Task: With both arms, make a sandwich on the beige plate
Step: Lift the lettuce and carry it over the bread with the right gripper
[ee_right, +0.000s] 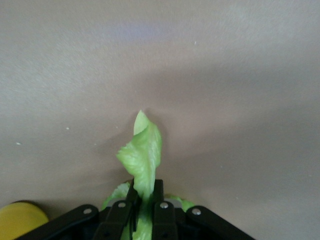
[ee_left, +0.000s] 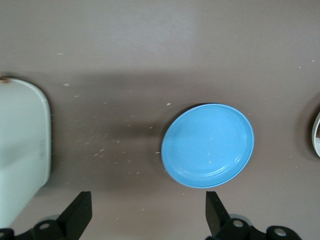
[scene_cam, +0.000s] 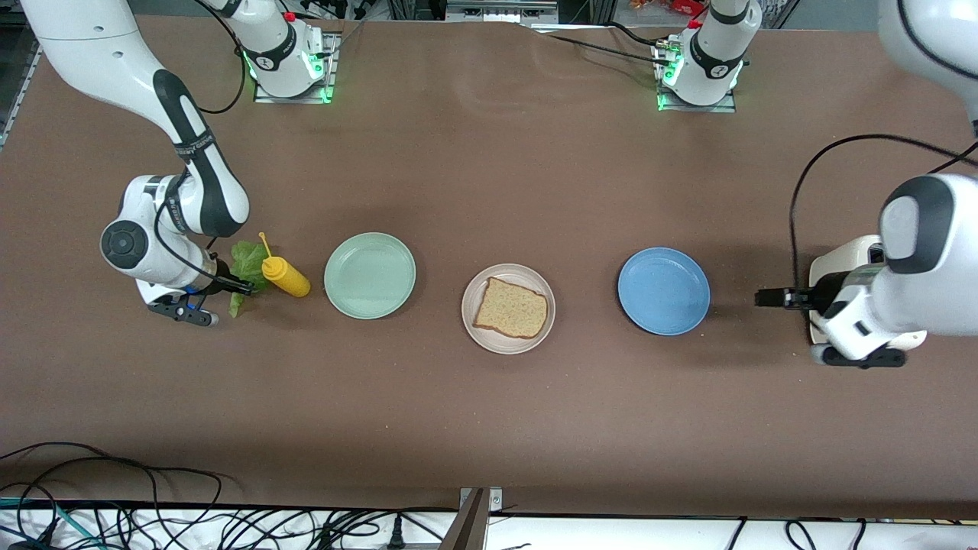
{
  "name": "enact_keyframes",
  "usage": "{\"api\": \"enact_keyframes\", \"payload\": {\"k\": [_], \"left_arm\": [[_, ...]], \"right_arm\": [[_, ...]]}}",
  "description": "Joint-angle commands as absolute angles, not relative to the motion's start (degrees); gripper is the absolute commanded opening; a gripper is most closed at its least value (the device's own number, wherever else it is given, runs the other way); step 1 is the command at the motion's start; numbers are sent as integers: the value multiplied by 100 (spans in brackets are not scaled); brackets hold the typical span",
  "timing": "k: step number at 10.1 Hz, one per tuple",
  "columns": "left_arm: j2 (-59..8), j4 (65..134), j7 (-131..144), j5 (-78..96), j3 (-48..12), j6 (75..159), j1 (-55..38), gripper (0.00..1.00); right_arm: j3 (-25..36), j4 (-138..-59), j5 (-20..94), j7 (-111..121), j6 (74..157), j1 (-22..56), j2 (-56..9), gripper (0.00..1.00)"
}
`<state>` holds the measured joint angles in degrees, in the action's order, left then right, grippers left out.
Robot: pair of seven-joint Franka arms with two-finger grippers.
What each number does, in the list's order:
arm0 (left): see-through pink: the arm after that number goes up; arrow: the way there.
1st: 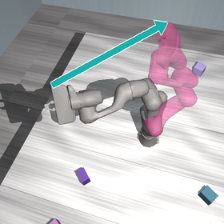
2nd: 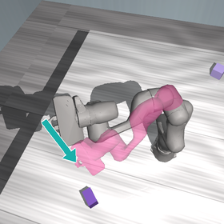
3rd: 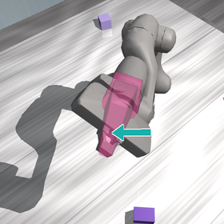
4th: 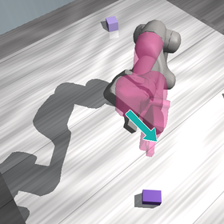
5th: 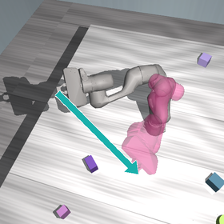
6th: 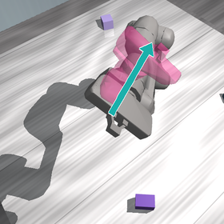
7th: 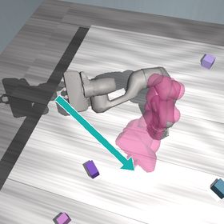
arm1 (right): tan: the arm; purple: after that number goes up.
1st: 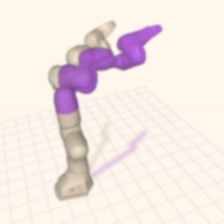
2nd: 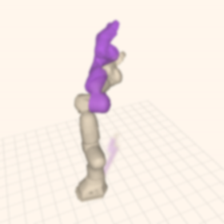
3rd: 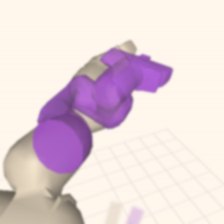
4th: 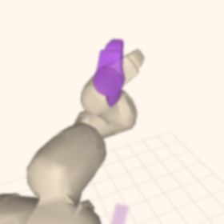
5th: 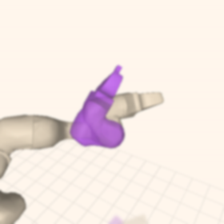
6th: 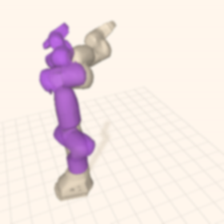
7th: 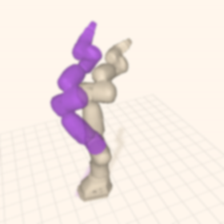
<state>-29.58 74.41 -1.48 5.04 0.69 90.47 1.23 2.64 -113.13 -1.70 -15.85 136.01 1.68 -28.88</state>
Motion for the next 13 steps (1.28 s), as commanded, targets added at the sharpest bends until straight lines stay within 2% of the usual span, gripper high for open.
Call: {"api": "enact_keyframes", "payload": {"k": [1, 4, 8, 10, 13], "left_arm": [[-2445, 7532, -193, 107, 18, 8842, 316, 100], [-2005, 7515, -193, 105, 17, 8684, 729, 100], [-2109, 7541, -141, 132, -17, 8692, 800, 100], [-2136, 7532, -149, 114, -26, 8710, 782, 100], [-2171, 7541, -211, 114, -26, 8710, 791, 100]], "right_arm": [[281, -10944, -281, -1434, 12966, 158, -2664, 1], [264, -9944, -352, -1336, 11563, 167, -2505, 1], [194, -8397, -238, -1432, 9637, 272, -2505, 1], [193, -8052, -28, -2148, 9335, 631, -2514, 1], [193, -7824, 220, -4370, 9422, 1456, -2679, 1]]}}
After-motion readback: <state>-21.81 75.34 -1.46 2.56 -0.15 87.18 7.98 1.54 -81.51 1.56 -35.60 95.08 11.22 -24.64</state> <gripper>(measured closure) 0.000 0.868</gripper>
